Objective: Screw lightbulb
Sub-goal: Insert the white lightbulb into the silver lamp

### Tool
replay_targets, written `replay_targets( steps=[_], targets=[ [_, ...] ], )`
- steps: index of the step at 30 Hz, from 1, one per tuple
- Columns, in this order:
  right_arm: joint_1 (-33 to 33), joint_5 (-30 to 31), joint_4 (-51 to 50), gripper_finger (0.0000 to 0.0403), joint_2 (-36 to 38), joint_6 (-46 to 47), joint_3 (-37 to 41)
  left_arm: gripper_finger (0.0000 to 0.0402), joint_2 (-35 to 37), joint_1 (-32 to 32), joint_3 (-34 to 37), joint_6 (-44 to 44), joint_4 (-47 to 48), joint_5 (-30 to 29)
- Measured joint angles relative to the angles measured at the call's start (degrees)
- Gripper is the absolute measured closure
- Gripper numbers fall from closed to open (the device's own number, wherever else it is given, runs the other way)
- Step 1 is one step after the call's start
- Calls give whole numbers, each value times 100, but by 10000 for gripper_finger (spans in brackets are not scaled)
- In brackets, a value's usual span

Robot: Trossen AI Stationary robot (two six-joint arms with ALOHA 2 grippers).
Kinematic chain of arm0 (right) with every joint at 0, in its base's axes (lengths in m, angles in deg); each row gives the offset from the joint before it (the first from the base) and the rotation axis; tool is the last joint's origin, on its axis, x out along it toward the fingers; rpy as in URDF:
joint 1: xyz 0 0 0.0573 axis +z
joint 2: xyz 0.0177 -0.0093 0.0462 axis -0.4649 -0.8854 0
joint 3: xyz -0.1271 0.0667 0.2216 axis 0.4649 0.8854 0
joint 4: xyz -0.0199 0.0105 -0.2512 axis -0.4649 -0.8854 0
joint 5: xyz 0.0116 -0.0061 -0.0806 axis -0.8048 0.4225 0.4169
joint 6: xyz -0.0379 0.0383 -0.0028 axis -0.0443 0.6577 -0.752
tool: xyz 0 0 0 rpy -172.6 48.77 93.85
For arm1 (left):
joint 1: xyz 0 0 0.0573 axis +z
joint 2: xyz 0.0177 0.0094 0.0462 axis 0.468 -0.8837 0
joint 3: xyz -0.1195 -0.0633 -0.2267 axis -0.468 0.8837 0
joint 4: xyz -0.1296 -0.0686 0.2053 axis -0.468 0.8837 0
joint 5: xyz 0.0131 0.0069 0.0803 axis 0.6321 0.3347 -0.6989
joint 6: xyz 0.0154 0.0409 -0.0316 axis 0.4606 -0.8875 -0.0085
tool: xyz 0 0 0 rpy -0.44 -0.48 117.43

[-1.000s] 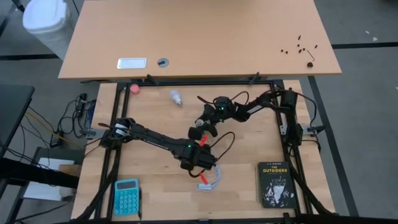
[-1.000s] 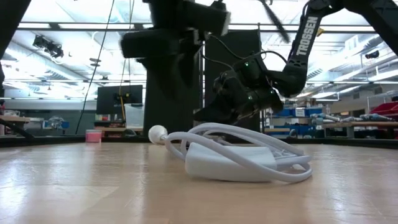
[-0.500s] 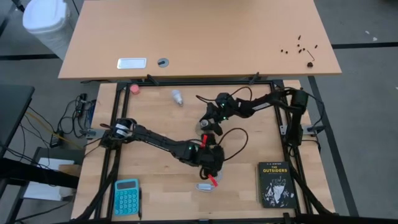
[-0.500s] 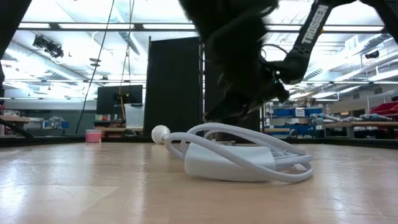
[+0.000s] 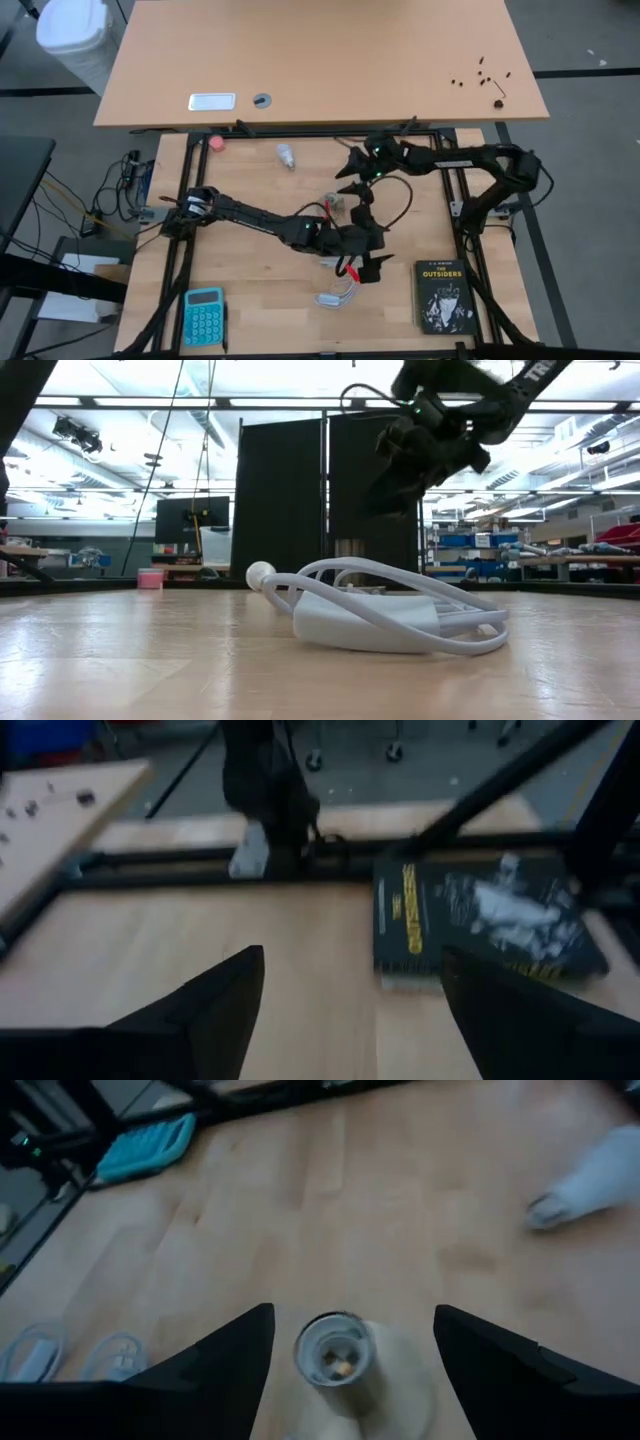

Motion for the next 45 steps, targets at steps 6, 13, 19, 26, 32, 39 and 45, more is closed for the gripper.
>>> replay_targets(
  steps=[6,13,19,26,32,39,45],
  targets=[
    [-268,250,-569,118,434,-23,-4,112,272,-172,-877,-803,349,-72],
    [-325,353,-1133,127,966,-54,-4,129,701,-509,-636,-1717,-102,-535],
    [-196,362,-1457,131,1512,-15,-4,143,899,-581,135,-1555,-241,-769],
    [109,505,-1824,132,1984,10,-4,147,1969,-658,2121,-1244,-1610,-1141],
    [401,1174,-1833,133,2246,160,-4,147,3351,-682,4376,-852,-2977,-1976],
    [563,2027,-1653,133,1913,526,-174,147,3989,-521,6239,-409,-4439,-2500],
    [471,2119,-1739,133,1134,759,-871,147,4042,-362,7349,-395,-6270,-2641]
  ],
)
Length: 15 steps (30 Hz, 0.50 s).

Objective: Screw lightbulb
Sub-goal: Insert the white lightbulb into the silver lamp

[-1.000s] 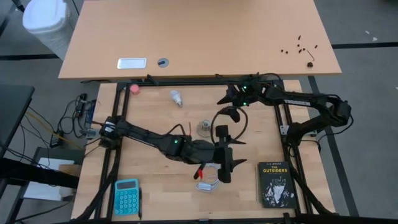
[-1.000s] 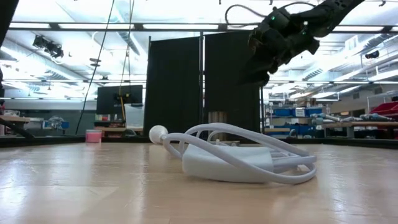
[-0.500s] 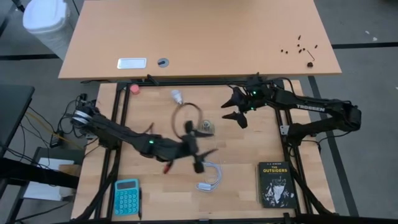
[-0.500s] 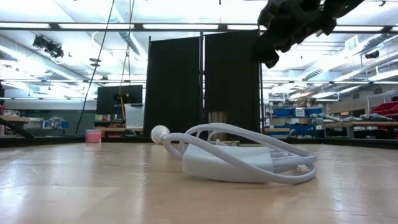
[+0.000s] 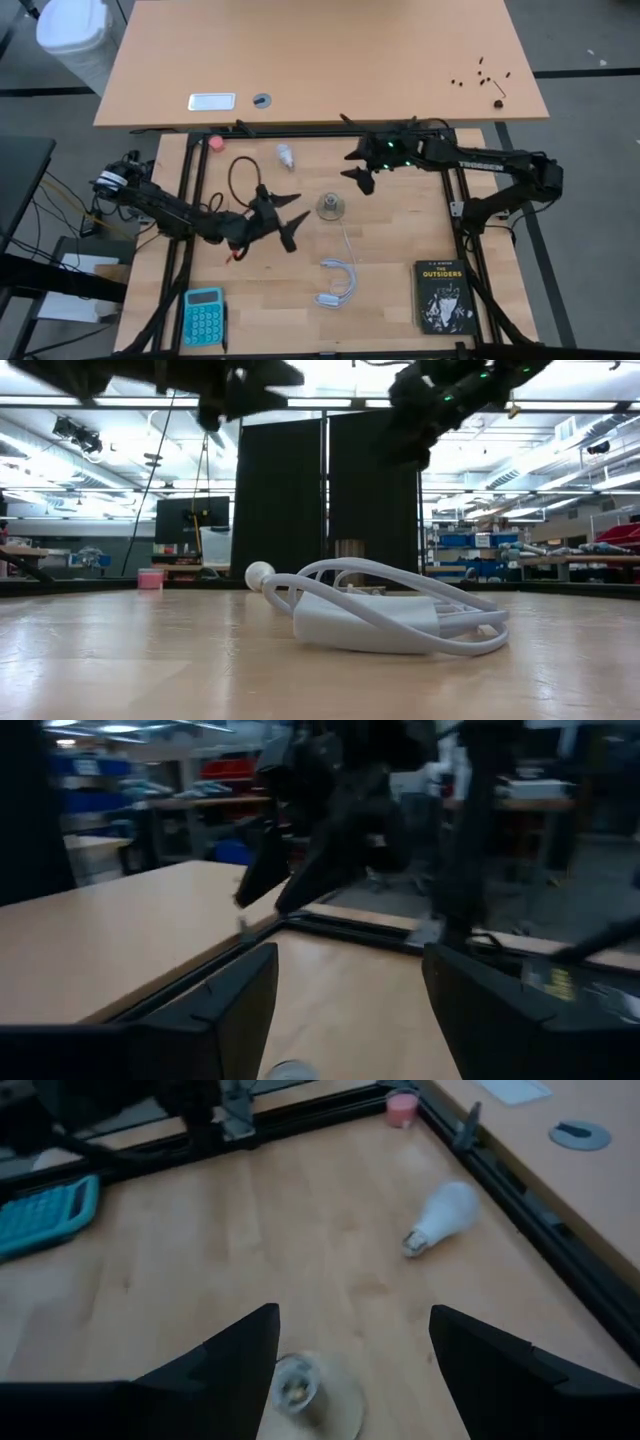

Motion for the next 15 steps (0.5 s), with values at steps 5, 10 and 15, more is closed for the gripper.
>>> replay_targets(
  steps=[5,10,15],
  targets=[
    [-75,24,16,133,-687,-4,-642,147,1,263,554,431,-445,-257],
    [-98,155,-60,133,-1356,-84,-1235,147,-3,659,948,1335,-414,-379],
    [-146,153,-44,133,-1748,-177,-1606,147,-3,1174,1267,2305,-366,-438]
  ],
)
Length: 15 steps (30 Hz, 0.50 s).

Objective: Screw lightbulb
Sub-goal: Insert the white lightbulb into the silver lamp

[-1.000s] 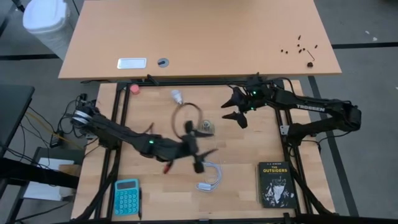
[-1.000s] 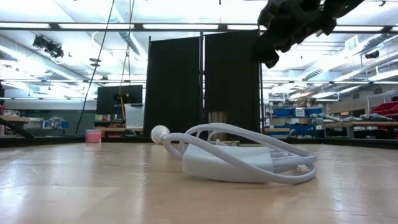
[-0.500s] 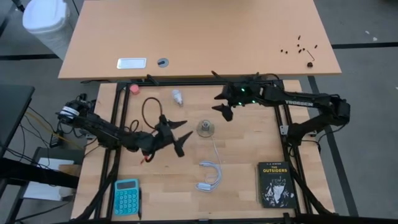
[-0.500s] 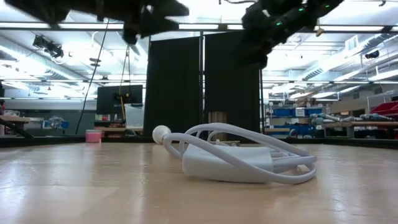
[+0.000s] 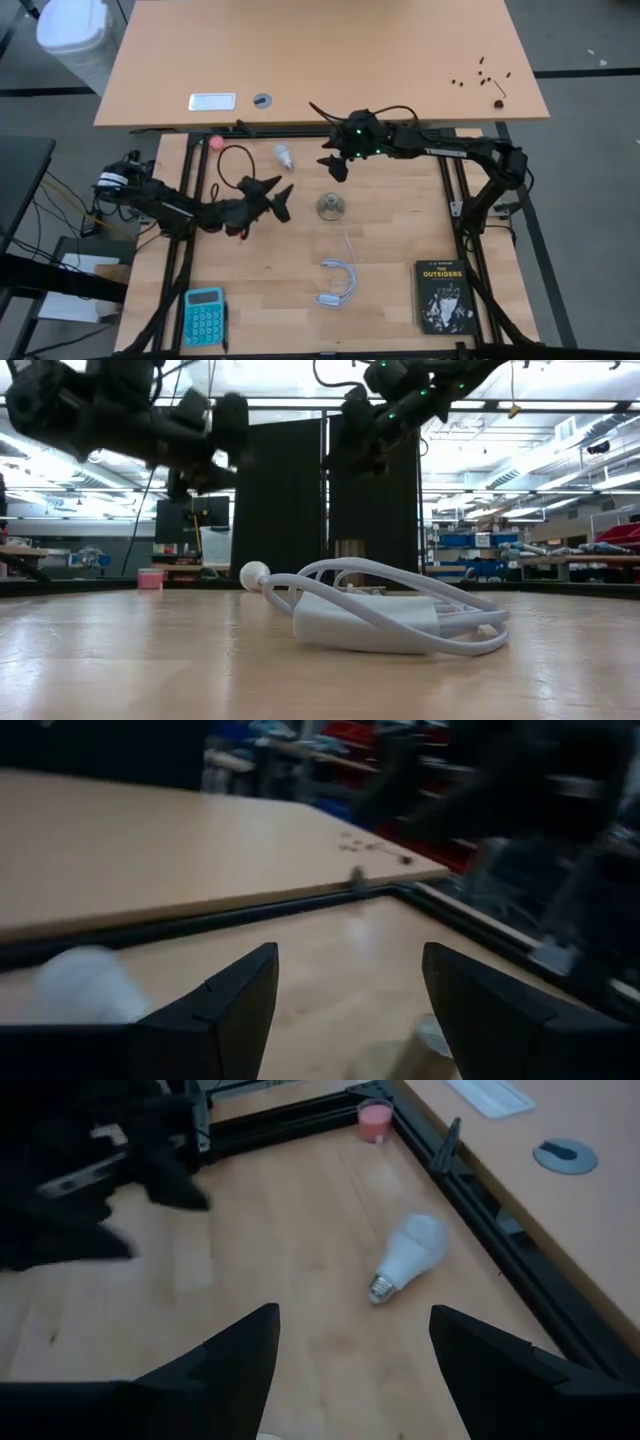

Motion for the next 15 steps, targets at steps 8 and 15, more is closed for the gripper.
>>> replay_targets(
  steps=[8,15],
  targets=[
    [-44,-19,-228,133,-222,-39,-69,147,0,1370,181,1117,772,425],
    [-5,-50,-269,133,-211,-123,-69,147,-2,2708,-58,1310,1290,1601]
  ],
)
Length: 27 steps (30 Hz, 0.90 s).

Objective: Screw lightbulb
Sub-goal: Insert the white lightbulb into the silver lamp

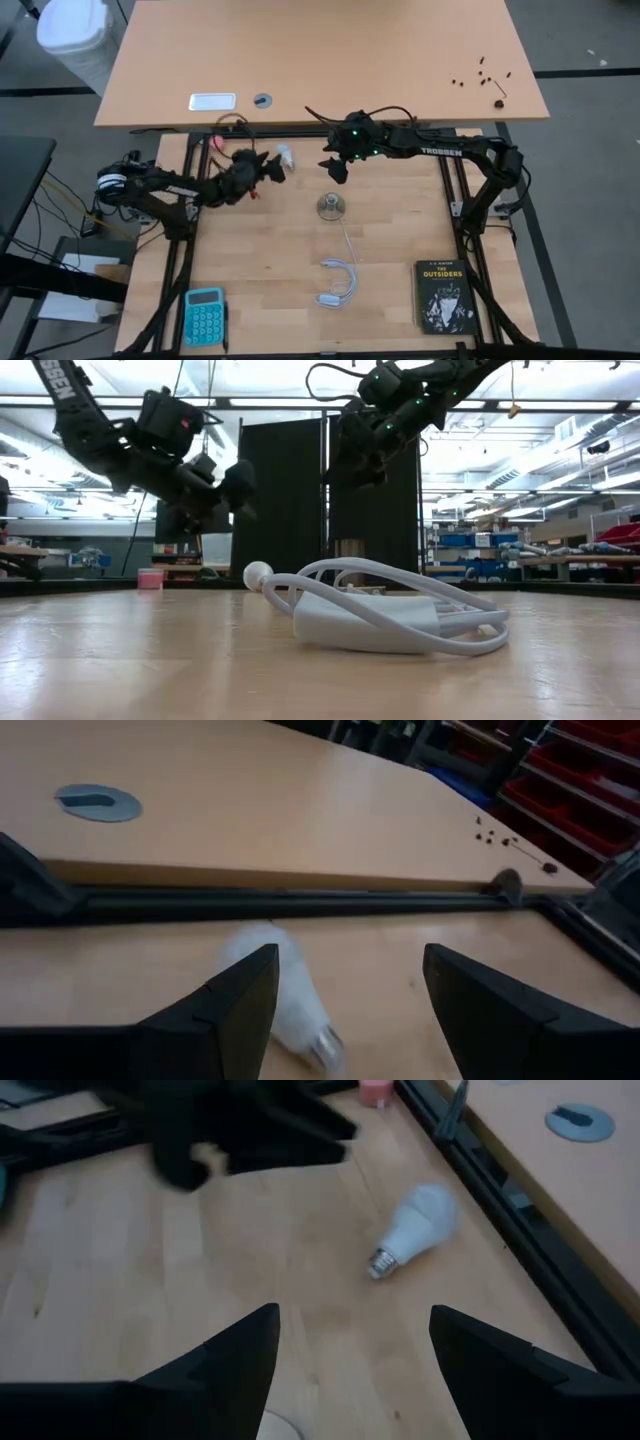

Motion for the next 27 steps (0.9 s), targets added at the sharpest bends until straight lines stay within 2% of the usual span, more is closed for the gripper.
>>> replay_targets(
  steps=[4,11,15,20,27],
  targets=[
    [123,-15,-80,133,0,1,35,147,0,761,-225,57,366,963],
    [413,-17,-187,133,0,-55,48,147,-2,1539,-753,41,1243,1699],
    [578,-17,-140,133,0,-64,48,147,-166,1711,-1100,-22,1683,1852],
    [794,-17,-83,133,0,-91,48,147,-761,1815,-1647,-59,1866,2003],
    [974,-17,-291,133,0,-166,52,147,-1452,1880,-2176,-165,2014,1740]
  ],
)
